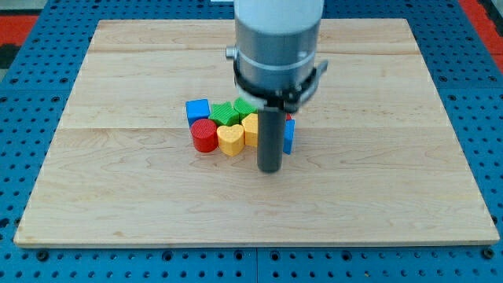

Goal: Slightly push the blue triangle towards the right of the yellow hexagon

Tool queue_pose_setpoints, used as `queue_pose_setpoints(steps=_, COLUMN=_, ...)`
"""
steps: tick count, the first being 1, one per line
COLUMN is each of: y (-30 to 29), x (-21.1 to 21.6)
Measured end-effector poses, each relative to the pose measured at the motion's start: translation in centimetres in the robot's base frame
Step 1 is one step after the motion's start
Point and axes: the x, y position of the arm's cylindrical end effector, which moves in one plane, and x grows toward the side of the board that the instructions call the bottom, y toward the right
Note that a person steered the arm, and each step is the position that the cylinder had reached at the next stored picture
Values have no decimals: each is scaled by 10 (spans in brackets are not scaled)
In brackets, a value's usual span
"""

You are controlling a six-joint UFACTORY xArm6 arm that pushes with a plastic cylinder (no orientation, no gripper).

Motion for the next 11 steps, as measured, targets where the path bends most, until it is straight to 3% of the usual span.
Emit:
queue_pose_setpoints(steps=1, y=11, x=46)
queue_pose_setpoints(steps=2, y=93, x=38)
queue_pose_setpoints(steps=3, y=139, x=-18)
queue_pose_setpoints(steps=4, y=142, x=-79)
queue_pose_setpoints(steps=8, y=50, x=-84)
queue_pose_setpoints(steps=11, y=33, x=-84)
